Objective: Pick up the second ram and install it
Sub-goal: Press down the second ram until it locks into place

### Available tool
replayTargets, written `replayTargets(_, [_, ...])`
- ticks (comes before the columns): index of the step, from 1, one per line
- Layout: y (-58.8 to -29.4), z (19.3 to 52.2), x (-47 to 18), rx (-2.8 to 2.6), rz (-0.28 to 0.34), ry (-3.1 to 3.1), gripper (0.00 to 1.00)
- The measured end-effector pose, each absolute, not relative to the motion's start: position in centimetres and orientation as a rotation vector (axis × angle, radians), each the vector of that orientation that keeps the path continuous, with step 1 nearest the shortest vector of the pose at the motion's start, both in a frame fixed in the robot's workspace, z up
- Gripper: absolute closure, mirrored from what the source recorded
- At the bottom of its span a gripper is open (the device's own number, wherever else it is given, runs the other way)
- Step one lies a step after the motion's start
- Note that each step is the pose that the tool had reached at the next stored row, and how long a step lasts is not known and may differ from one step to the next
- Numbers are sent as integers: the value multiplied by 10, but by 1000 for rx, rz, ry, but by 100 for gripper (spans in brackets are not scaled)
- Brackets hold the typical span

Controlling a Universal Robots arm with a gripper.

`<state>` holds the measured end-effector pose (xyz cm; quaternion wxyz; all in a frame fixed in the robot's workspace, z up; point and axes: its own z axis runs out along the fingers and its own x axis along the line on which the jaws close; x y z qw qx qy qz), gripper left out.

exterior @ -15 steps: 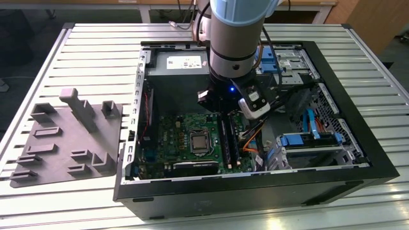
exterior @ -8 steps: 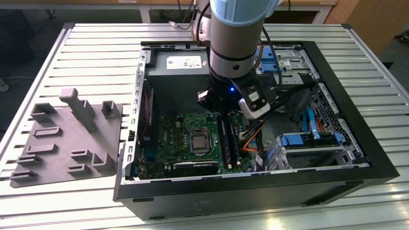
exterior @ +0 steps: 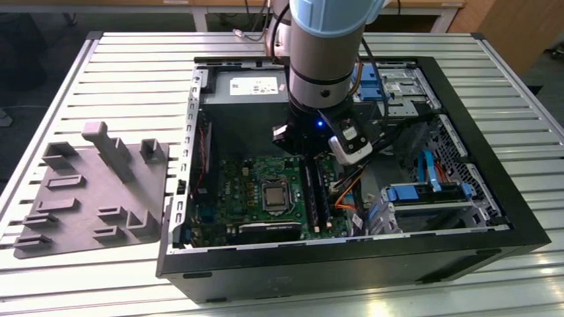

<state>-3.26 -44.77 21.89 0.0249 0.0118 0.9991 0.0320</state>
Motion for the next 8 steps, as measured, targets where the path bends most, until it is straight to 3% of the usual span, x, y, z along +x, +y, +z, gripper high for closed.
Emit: replayTargets(8, [-448, 218, -33, 36, 99, 3090, 89])
